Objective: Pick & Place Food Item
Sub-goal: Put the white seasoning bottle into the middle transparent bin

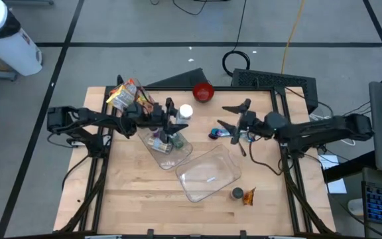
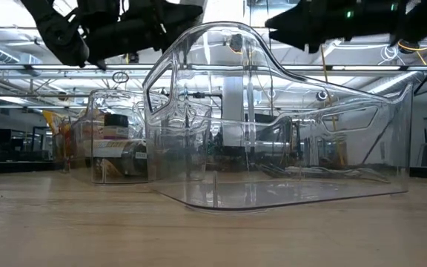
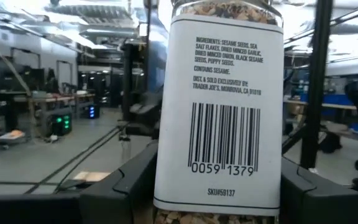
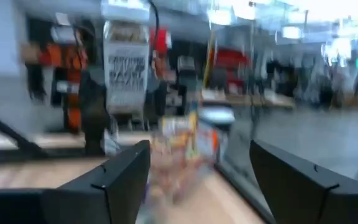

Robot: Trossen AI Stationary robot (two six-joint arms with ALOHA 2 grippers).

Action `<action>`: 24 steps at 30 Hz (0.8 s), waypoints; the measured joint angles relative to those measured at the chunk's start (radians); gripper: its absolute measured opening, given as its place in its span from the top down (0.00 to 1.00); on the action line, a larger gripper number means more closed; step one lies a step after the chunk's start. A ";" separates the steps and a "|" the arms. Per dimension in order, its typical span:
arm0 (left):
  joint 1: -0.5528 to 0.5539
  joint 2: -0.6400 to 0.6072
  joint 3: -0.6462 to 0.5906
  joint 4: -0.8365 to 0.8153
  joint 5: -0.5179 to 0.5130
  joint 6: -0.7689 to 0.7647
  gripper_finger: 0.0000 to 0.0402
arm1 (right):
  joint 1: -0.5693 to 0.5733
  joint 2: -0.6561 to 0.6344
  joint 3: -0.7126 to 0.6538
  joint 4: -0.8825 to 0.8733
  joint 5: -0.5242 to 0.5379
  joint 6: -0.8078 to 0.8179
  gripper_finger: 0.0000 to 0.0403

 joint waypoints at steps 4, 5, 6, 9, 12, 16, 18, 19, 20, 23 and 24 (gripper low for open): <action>-0.023 0.054 0.042 -0.005 -0.003 -0.010 0.48 | -0.035 0.107 -0.060 0.270 -0.131 0.056 0.34; -0.027 0.072 0.055 -0.010 -0.001 -0.016 0.48 | -0.042 0.132 -0.050 0.293 -0.164 0.086 0.34; -0.033 0.094 0.073 -0.008 -0.001 -0.022 0.48 | -0.047 0.155 -0.039 0.301 -0.188 0.108 0.34; -0.047 0.153 0.122 -0.008 0.002 -0.029 0.48 | -0.049 0.228 0.004 0.295 -0.254 0.126 0.32; -0.058 0.204 0.166 -0.006 0.004 -0.028 0.48 | -0.047 0.279 0.048 0.301 -0.284 0.106 0.28; -0.065 0.240 0.198 -0.006 0.037 -0.034 0.48 | -0.046 0.324 0.092 0.300 -0.302 0.092 0.21; -0.068 0.244 0.203 0.010 0.053 -0.035 0.48 | -0.046 0.338 0.112 0.307 -0.316 0.101 0.19; -0.069 0.243 0.204 0.012 0.053 -0.034 0.48 | -0.046 0.342 0.120 0.313 -0.330 0.102 0.19; -0.070 0.242 0.205 0.015 0.056 -0.034 0.48 | -0.046 0.347 0.126 0.323 -0.343 0.106 0.19; -0.070 0.242 0.205 0.014 0.082 -0.038 0.48 | -0.046 0.373 0.132 0.362 -0.368 0.130 0.19; -0.070 0.242 0.205 0.014 0.087 -0.038 0.48 | -0.046 0.380 0.133 0.377 -0.370 0.137 0.20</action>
